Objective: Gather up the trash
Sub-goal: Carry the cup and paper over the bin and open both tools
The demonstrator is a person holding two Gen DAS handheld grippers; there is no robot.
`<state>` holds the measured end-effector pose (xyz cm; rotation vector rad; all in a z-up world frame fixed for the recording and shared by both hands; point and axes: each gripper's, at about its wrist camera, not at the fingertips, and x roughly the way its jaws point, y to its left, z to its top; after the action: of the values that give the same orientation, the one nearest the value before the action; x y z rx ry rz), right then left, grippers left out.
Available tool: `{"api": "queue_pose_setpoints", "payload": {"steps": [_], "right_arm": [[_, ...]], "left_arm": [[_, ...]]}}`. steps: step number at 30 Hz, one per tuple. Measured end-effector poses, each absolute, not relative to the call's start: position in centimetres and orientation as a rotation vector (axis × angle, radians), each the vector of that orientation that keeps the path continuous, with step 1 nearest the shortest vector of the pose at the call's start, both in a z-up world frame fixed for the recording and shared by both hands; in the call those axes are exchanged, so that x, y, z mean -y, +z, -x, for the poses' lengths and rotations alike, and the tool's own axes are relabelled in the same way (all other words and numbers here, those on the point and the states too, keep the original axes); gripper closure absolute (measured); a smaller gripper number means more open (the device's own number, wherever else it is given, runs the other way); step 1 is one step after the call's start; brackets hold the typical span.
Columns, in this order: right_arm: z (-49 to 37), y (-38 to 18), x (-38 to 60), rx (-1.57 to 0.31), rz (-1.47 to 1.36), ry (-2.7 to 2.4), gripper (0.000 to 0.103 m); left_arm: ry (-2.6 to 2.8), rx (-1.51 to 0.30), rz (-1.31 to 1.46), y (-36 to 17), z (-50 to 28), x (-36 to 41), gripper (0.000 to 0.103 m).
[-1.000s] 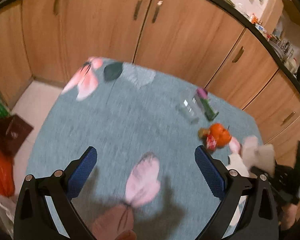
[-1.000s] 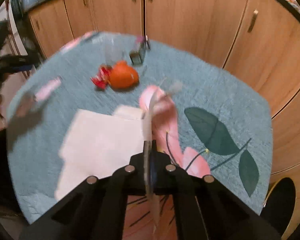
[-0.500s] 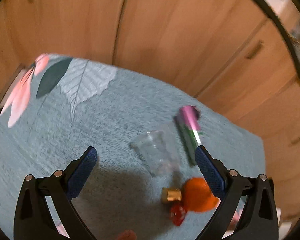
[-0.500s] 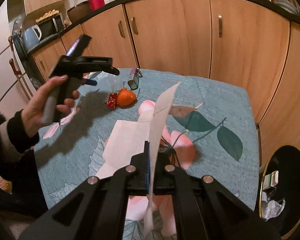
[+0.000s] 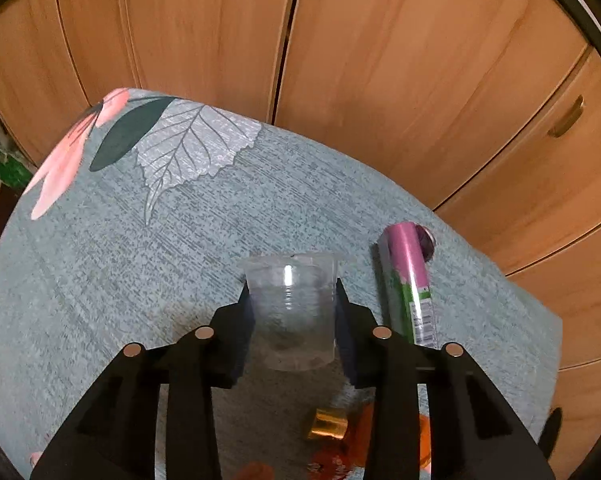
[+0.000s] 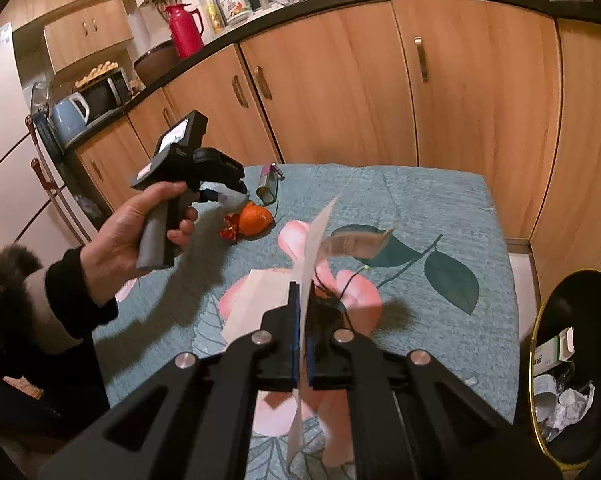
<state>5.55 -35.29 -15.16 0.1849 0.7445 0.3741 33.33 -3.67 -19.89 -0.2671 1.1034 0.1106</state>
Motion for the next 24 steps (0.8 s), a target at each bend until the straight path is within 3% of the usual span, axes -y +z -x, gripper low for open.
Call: {"api": "queue_pose_setpoints", "payload": {"steps": [13,24], "right_arm": [[-8.7,-18.7,34.5,-0.916,-0.058,0.3,0.1],[-5.4,-14.1,36.3,-0.792,0.018,0.22,0.101]], "left_arm": [[0.141,-1.083,0.296,-19.4,-30.5,2.3,0.071],[-0.126,-1.009,0.451,-15.1,-28.7,-1.0,0.071]]}}
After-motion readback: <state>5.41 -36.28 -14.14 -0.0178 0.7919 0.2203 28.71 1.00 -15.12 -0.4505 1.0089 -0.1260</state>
